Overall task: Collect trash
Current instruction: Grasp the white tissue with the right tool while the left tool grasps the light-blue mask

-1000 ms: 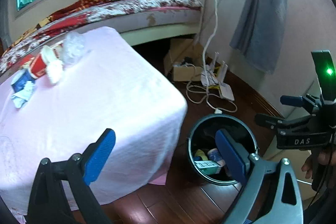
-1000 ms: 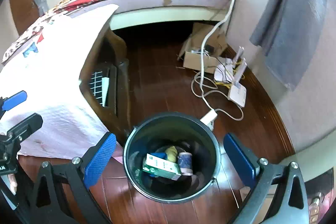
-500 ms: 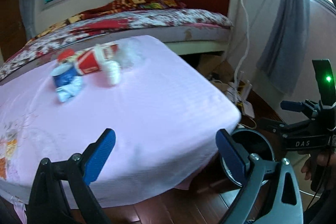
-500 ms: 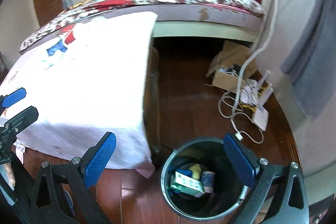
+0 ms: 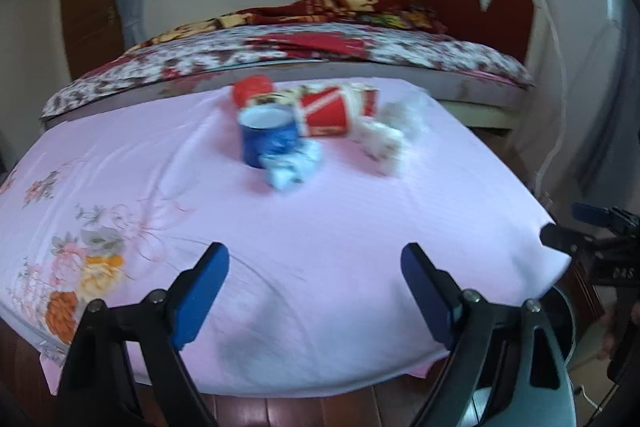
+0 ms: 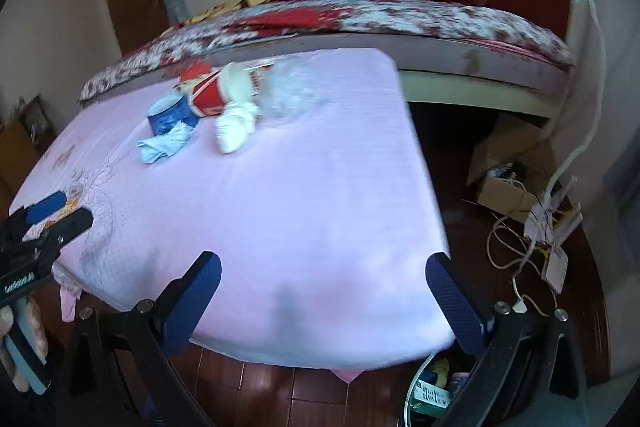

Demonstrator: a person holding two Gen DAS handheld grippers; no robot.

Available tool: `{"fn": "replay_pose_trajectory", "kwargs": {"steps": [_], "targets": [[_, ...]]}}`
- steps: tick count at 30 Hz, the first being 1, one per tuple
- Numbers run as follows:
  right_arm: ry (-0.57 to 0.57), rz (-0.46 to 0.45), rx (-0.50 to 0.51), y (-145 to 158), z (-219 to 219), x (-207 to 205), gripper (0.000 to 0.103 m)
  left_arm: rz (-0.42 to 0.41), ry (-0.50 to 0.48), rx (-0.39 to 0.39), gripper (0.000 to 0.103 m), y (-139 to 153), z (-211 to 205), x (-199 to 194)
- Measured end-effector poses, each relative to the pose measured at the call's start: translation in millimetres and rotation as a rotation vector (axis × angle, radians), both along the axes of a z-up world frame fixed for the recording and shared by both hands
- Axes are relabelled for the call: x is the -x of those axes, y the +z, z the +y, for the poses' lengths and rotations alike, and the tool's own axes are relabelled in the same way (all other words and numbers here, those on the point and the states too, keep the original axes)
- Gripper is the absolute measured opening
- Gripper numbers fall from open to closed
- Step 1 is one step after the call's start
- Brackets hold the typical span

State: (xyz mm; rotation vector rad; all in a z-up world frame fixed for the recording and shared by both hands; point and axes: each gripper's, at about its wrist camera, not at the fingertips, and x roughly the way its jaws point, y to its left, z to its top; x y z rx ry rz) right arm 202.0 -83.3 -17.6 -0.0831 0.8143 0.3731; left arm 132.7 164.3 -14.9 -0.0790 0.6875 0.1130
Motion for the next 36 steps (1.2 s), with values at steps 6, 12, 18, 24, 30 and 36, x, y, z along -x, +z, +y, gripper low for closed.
{"fn": "replay_pose_trajectory", "kwargs": {"steps": [6, 12, 18, 24, 30, 36], "targets": [[0.083, -0.112, 0.025, 17.0, 51.7, -21.8, 0.103, 0.005, 0.016, -0.011, 0.078, -3.5, 21.4, -30.6], [0.098, -0.086, -0.046, 12.1, 82.4, -67.3, 0.08, 0.018, 0.002, -0.006, 0.068, -15.8, 29.9, -65.9], [0.172, -0.046, 0.001, -4.2, 115.1, -110.7, 0.078, 0.041, -0.02, 0.012, 0.068, -29.1, 34.9, -96.3], [0.26, -0.009, 0.081, -26.8, 146.7, -136.6, 0.062, 0.104, -0.051, 0.036, 0.06, -39.4, 36.0, -122.5], [0.277, 0.035, 0.017, -36.4, 145.2, -148.4, 0.028, 0.173, -0.075, 0.056, 0.052, -45.9, 32.0, -130.8], [0.29, 0.037, -0.006, -34.9, 141.1, -138.0, 0.025, 0.164, -0.077, 0.093, 0.022, -44.3, 34.5, -131.5]]}}
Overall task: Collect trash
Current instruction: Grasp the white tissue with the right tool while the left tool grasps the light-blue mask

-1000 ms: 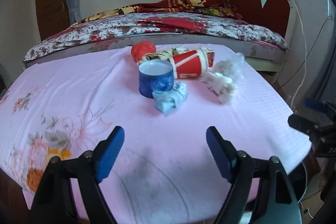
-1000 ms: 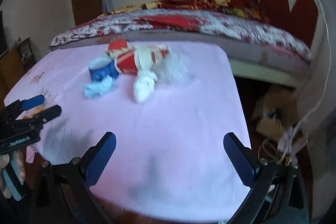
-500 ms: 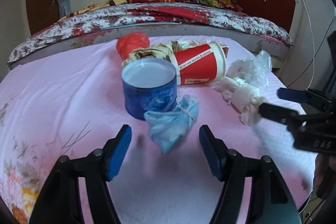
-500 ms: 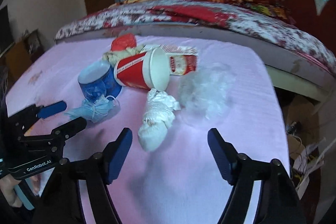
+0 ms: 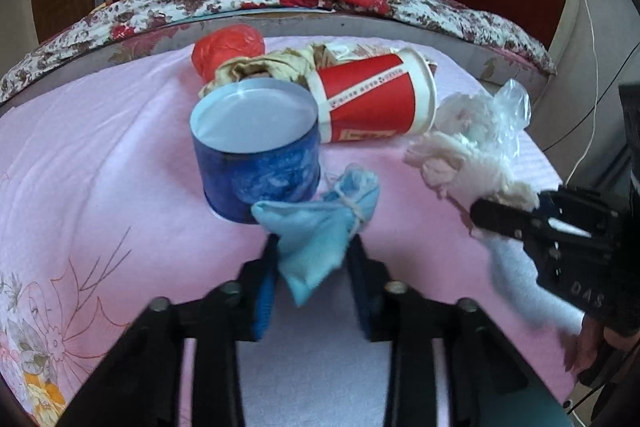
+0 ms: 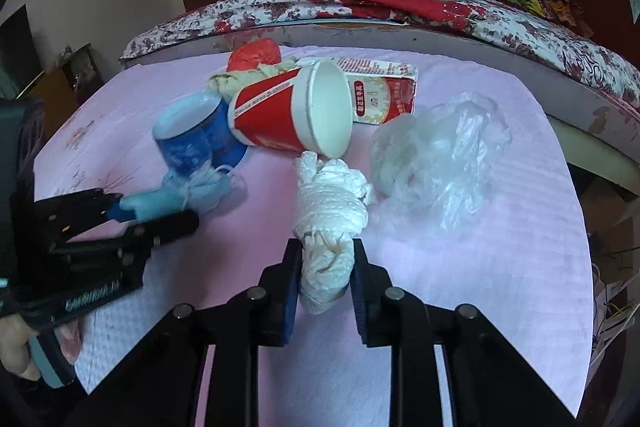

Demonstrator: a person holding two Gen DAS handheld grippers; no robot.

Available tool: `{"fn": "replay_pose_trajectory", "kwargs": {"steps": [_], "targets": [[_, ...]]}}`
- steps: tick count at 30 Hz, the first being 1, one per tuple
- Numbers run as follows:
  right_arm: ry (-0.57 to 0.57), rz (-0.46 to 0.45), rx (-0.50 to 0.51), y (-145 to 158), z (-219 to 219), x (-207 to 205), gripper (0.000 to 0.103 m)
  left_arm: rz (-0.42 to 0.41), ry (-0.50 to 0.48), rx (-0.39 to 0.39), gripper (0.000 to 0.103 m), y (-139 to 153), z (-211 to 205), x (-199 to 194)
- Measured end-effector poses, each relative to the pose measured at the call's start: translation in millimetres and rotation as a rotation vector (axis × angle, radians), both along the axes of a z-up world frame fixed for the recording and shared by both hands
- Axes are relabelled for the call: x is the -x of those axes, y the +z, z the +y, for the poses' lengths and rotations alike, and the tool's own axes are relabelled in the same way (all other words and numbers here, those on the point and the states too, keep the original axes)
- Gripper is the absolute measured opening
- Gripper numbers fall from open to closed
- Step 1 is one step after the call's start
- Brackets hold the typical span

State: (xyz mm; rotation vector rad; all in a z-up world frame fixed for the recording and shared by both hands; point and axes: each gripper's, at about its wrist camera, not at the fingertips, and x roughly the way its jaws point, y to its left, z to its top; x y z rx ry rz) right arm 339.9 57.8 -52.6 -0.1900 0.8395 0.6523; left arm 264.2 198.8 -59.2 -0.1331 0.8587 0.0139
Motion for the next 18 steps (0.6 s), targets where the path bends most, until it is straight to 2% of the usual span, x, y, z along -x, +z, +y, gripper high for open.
{"fn": "replay_pose_trajectory", "kwargs": {"steps": [4, 5, 18], "targets": [[-0.01, -0.021, -0.011, 7.0, -12.4, 15.6, 0.025, -0.033, 0.005, 0.021, 0.012, 2.6, 0.9, 13.9], [-0.014, -0.03, -0.012, 10.1, -17.1, 20.2, 0.025, -0.04, 0.006, 0.021, 0.006, 4.5, 0.2, 16.2], [-0.076, -0.094, -0.015, 43.1, -80.1, 72.8, 0.025, -0.148, -0.001, 0.095, 0.005, 35.9, -10.8, 67.9]]}}
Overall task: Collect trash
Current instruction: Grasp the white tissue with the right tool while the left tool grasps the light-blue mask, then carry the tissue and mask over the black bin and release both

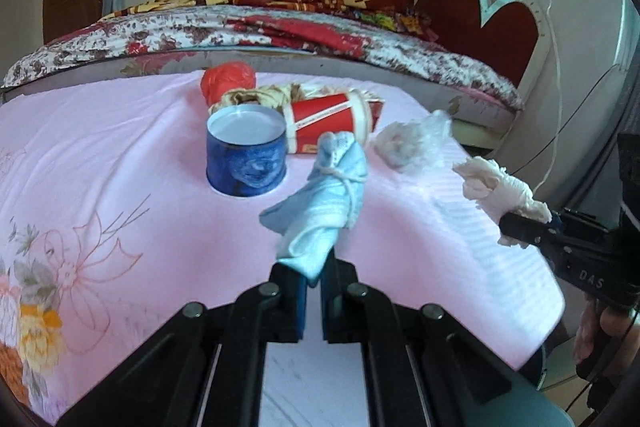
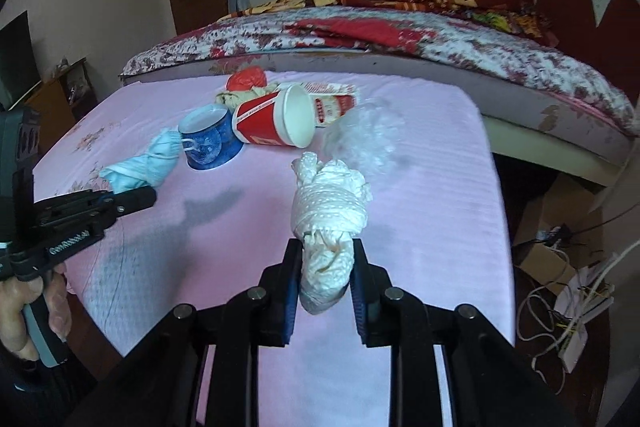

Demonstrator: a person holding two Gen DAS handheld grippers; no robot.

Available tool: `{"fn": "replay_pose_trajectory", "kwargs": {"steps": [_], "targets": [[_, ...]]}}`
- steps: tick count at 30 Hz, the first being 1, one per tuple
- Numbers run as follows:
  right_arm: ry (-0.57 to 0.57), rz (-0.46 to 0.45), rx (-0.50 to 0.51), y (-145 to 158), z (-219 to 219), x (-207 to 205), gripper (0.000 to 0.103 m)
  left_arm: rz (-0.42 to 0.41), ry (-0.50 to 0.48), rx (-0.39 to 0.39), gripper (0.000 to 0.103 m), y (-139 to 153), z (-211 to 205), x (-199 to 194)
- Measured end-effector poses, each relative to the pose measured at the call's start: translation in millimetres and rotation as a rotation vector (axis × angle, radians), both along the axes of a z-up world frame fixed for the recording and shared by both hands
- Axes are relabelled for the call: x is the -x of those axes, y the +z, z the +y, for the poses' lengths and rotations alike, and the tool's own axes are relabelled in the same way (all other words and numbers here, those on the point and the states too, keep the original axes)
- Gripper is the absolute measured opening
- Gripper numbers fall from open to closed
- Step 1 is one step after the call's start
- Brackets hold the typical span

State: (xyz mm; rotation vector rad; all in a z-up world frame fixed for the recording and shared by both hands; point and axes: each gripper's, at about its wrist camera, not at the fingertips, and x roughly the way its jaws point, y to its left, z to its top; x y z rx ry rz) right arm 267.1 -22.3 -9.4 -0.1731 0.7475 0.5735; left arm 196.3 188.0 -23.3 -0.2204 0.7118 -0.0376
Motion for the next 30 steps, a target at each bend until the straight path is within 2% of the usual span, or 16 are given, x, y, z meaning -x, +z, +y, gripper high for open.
{"fn": "replay_pose_trajectory", "kwargs": {"steps": [9, 15, 30], "targets": [[-0.085, -0.059, -0.01, 29.6, -57.0, 46.8, 0.025, -0.056, -0.055, 0.033, 0.005, 17.2, -30.6, 37.9], [-0.161, -0.09, -0.015, 45.4, -96.7, 76.1, 0.025, -0.089, -0.107, 0.008, 0.005, 26.8, -61.5, 57.1], [-0.306, -0.075, -0.021, 41.5, -183.4, 132.4, 0.025, -0.098, -0.277, -0.036, 0.005, 27.3, -148.4, 70.0]]}}
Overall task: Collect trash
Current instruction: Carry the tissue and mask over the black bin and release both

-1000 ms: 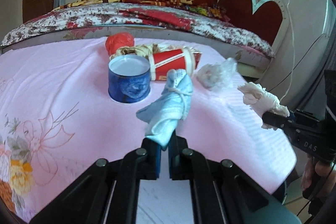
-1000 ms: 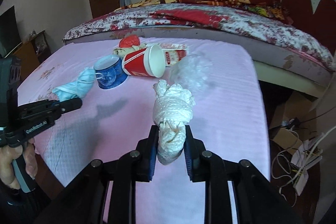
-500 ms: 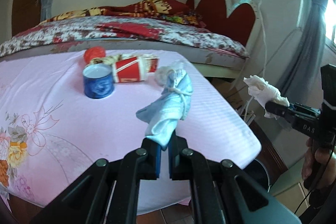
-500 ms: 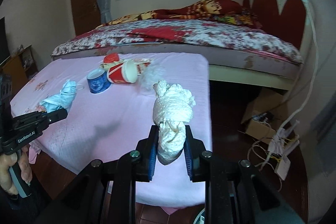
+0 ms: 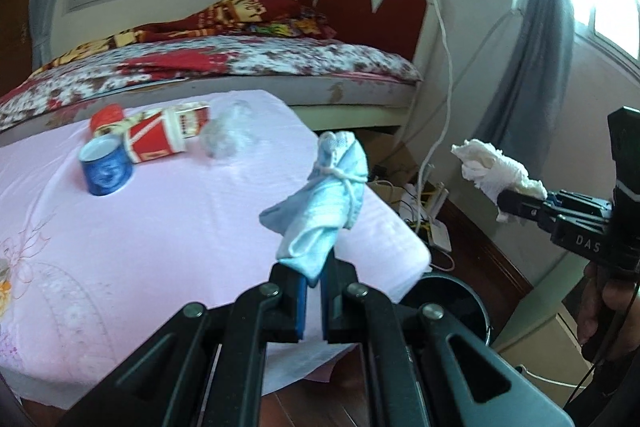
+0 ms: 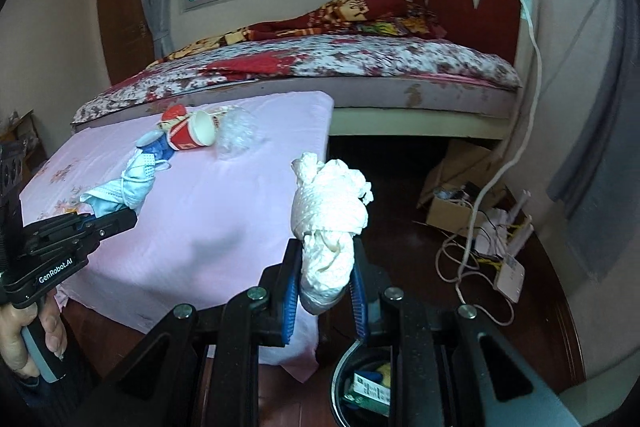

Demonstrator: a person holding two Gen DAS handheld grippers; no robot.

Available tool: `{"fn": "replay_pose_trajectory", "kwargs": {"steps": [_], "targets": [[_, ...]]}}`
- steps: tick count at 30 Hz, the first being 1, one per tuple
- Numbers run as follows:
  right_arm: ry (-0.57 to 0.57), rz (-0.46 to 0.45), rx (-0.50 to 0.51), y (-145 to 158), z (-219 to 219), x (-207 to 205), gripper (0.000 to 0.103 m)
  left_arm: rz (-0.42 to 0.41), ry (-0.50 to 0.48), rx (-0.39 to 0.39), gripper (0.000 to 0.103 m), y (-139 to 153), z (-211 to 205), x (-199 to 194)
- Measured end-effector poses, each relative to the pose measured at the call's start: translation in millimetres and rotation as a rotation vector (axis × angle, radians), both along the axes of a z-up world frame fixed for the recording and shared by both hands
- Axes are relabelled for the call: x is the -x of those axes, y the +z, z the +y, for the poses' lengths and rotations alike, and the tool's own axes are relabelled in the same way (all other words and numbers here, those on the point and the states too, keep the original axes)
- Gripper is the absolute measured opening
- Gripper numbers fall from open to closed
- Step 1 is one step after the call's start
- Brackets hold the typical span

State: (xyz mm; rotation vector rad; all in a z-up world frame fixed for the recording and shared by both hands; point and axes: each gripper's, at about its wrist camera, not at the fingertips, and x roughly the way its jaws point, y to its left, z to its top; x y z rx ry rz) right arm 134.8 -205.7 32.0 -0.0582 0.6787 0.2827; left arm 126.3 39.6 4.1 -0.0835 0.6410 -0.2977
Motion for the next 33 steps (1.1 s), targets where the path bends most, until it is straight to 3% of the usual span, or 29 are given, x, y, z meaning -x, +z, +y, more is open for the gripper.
{"fn": "replay_pose_trajectory", "kwargs": {"steps": [19, 33], "targets": [[-0.15, 0.073, -0.005, -35.2, -97.3, 30.4, 0.025, 0.042, -0.212, -0.048, 0.005, -16.9, -109.0, 13.0], [-0.22, 0.157, -0.004, -74.5, -144.7, 40.9, 0.025, 0.116, -0.33, -0.09, 0.005, -46.3, -172.0, 16.9]]}}
